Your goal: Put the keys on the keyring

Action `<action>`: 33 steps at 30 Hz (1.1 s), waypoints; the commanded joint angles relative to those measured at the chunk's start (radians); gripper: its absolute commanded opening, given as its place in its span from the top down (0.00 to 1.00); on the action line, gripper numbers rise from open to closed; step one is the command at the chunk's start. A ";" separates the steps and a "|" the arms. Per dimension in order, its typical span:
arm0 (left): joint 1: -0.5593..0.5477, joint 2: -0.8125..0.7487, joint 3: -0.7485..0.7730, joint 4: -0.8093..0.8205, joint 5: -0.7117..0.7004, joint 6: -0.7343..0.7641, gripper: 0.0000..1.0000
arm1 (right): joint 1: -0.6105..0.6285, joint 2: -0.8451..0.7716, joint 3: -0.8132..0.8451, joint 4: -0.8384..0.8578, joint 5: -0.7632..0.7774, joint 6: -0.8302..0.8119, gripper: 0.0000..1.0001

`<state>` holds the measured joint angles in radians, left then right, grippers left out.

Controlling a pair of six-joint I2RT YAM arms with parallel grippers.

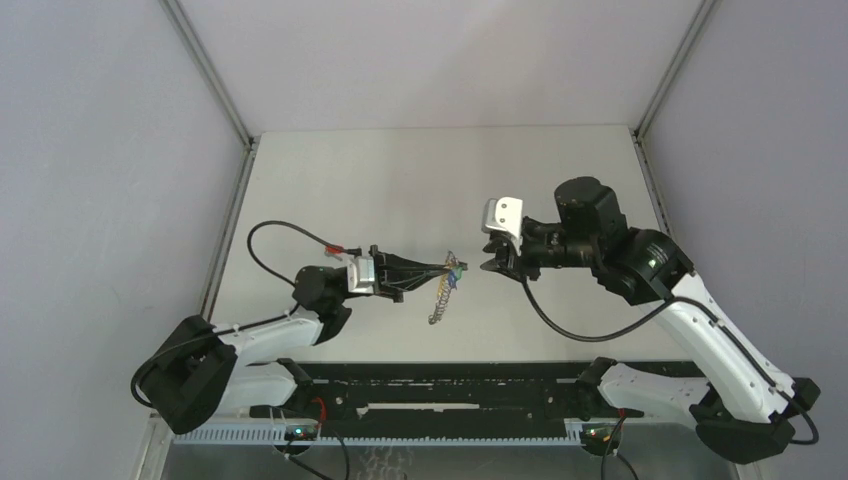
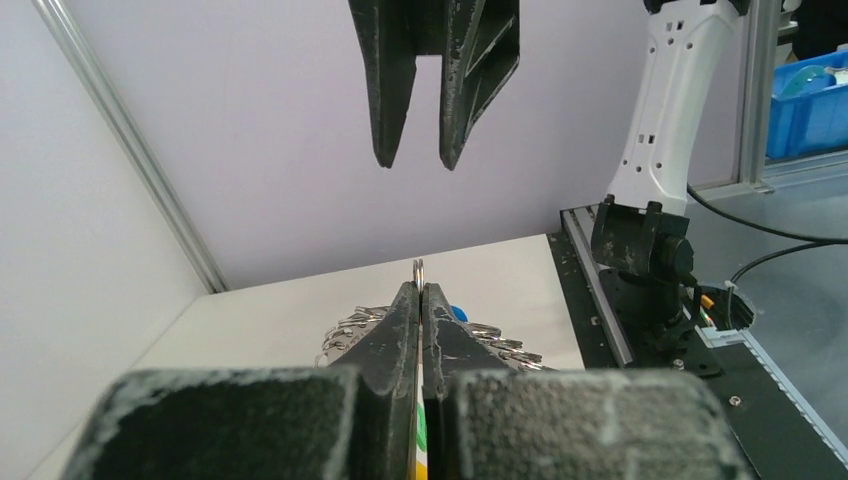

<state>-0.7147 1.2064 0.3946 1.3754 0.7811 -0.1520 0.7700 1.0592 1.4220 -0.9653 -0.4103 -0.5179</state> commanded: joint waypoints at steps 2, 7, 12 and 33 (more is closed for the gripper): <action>0.008 -0.067 0.076 0.082 -0.015 -0.022 1.00 | -0.115 -0.043 -0.112 0.273 -0.366 0.075 0.69; 0.008 -0.094 0.091 0.082 -0.018 -0.027 1.00 | -0.166 -0.038 -0.158 0.366 -0.507 0.131 0.71; 0.008 -0.094 0.109 0.083 -0.018 -0.036 1.00 | -0.172 -0.027 -0.186 0.457 -0.545 0.178 0.71; 0.003 -0.079 0.146 0.088 0.024 -0.066 1.00 | -0.187 0.025 -0.186 0.498 -0.664 0.177 0.80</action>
<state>-0.7128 1.1385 0.4812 1.3911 0.7979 -0.2005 0.5900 1.0920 1.2289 -0.5137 -1.0222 -0.3515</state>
